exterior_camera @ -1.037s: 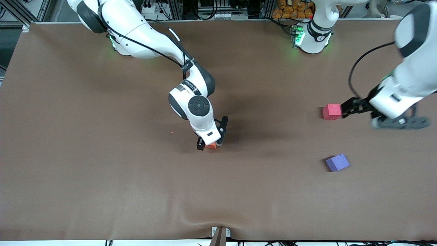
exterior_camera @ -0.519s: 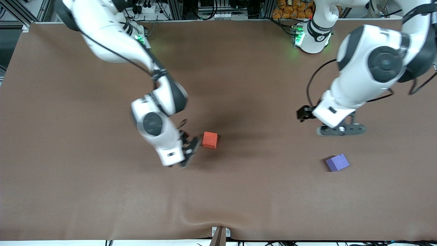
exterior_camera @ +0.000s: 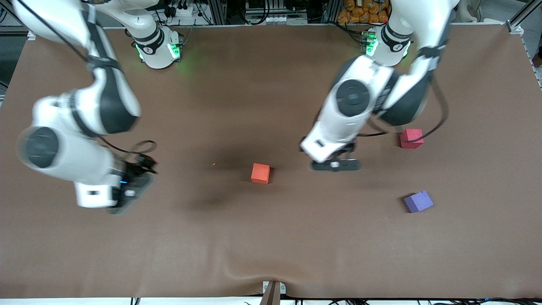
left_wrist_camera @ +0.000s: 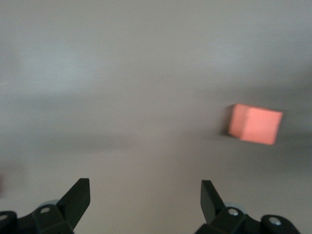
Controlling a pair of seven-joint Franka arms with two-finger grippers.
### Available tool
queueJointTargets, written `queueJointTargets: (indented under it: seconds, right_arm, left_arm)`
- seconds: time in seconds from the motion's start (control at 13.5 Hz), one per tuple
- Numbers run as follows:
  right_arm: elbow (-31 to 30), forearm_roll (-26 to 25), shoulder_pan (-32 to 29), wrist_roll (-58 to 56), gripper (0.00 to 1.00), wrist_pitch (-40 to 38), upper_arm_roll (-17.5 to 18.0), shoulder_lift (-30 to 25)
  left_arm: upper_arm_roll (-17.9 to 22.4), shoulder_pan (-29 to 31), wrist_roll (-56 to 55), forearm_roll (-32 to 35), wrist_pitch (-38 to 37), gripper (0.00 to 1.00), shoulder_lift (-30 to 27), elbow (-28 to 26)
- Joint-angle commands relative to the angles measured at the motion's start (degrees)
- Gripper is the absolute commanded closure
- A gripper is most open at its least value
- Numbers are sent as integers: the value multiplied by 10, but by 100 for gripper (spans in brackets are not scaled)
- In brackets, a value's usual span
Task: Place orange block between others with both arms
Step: 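Release the orange cube while the left gripper reaches toward it, then grasp the orange cube with the left gripper while the right gripper withdraws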
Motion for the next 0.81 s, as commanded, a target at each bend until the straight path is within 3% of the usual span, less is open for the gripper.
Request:
queueJointTargets:
  seconds: [0.0,0.22,0.52,0.74]
  right_arm:
    - [-26,27,-55,6,0,-69,11,-54]
    - [-36,27,-58,40,0,-137,8,-100]
    - [-127,35,-81,135,0,-156,9,-203]
    - [-121,43,-121,138,0,-209,8,-209]
  left_arm:
    - [13,-53,-48,0,46,0,90,77]
    - [15,-76,-50,0,104,0,125,77]
    - [13,-86,-40,0,138,0,161,97]
    - [16,-92,-23,0,179,0,182,109]
